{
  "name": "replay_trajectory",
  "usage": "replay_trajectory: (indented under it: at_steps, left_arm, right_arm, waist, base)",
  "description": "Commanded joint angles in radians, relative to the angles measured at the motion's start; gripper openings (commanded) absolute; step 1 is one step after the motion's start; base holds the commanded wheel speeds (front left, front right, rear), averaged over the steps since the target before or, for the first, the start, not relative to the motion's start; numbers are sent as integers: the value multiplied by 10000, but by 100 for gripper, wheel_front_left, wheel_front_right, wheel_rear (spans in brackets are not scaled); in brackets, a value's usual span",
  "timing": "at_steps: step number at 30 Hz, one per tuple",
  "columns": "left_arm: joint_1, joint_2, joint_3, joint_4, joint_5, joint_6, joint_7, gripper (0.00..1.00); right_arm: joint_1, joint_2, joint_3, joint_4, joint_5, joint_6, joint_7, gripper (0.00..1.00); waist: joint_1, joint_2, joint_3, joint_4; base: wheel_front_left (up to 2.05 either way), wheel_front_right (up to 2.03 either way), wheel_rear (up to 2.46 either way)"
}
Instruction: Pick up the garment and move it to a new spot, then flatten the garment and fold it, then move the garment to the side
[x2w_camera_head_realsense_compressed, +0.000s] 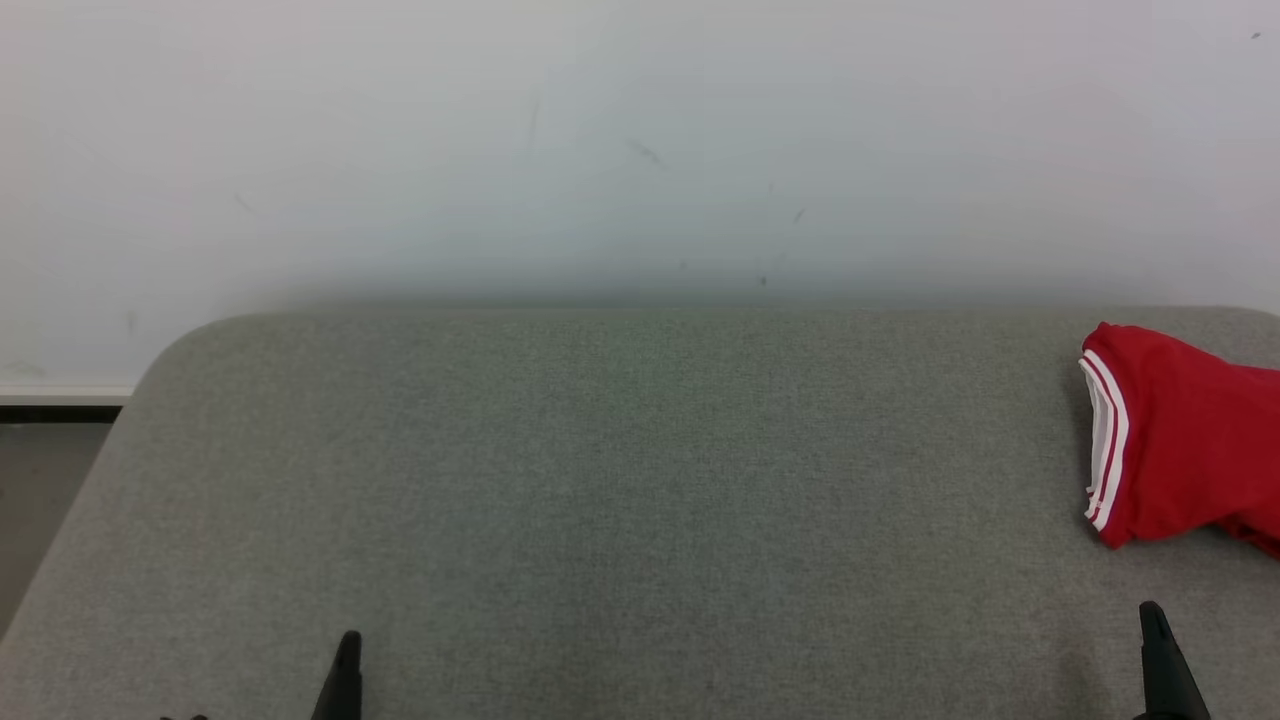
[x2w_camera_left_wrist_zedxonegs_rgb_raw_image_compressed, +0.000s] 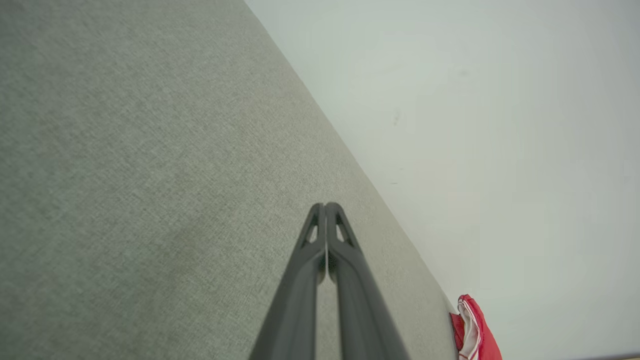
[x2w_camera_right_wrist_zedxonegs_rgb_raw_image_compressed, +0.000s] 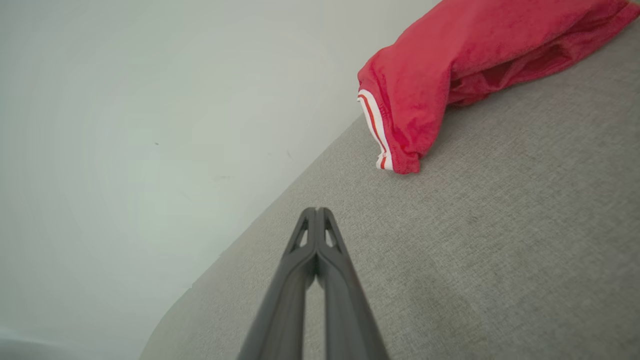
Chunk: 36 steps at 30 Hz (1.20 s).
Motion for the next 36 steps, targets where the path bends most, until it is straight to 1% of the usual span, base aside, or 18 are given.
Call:
replay_trajectory:
  at_steps: [1,15,36]
  left_arm:
    - [-212,94,75,-47,-206,-64,61,0]
    - [-553,106,300,77,-1791,-310,445,0]
    - [-988,95,625,266,-3760,-608,979,0]
  right_arm:
    - [-261,-30,-64,-49,207,2,41,0]
    - [-516,10,-160,4,1752,2,431,0]
    - [-871,62,-269,70,3733,3,947,0]
  waist:
    - [0,-1,2,1]
    - [0,-1,61,38]
    - [0,-1,150,93]
  base:
    - [0,0,0]
    - [0,0,0]
    - [0,0,0]
